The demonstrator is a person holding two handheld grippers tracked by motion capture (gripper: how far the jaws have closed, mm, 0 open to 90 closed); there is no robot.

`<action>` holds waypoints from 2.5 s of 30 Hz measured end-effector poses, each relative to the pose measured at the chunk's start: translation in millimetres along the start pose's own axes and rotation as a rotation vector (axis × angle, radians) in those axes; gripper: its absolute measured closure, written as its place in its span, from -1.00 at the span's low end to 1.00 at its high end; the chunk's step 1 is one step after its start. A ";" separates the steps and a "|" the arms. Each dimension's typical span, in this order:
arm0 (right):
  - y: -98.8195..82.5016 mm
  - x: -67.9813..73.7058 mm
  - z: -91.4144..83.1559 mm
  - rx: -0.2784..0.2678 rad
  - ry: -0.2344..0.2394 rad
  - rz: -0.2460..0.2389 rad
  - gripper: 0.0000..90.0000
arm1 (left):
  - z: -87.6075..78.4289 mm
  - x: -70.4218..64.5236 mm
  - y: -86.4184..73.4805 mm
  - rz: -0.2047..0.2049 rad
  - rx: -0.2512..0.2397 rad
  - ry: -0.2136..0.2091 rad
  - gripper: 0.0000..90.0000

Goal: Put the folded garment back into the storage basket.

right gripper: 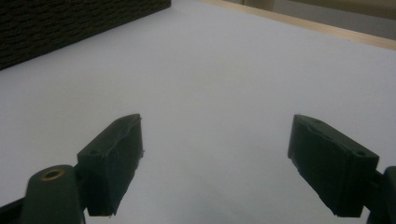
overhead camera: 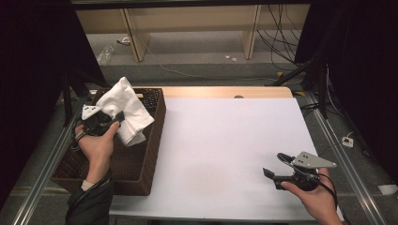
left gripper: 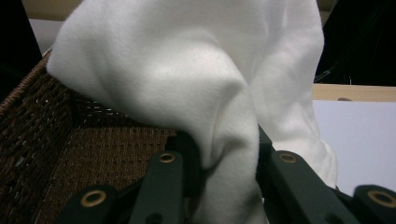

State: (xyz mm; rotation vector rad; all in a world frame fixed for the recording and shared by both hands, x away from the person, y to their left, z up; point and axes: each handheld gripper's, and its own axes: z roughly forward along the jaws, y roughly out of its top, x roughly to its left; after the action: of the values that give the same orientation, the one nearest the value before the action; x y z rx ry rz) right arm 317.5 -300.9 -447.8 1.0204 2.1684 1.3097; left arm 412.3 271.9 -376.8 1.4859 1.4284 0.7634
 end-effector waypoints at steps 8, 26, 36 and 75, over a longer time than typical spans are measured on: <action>-0.1 0.1 0.2 0.001 0.001 0.000 -0.58 | 1.2 0.9 -1.0 -0.001 0.007 0.000 0.63; -0.3 0.4 0.5 0.001 0.001 0.004 -0.58 | 4.6 3.9 -4.0 -0.005 0.031 0.000 0.63; -0.2 0.3 0.4 0.002 0.001 0.003 -0.58 | 8.0 7.1 -7.2 -0.008 0.049 0.004 0.63; 0.0 0.0 -0.2 0.000 -0.001 -0.001 -0.58 | 16.7 13.9 -15.6 -0.007 0.128 0.007 0.62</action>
State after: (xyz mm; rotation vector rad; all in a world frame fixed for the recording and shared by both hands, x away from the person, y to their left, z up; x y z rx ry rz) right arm 317.4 -300.9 -447.8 1.0199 2.1675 1.3093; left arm 422.8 281.0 -399.6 1.5761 1.5109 0.6839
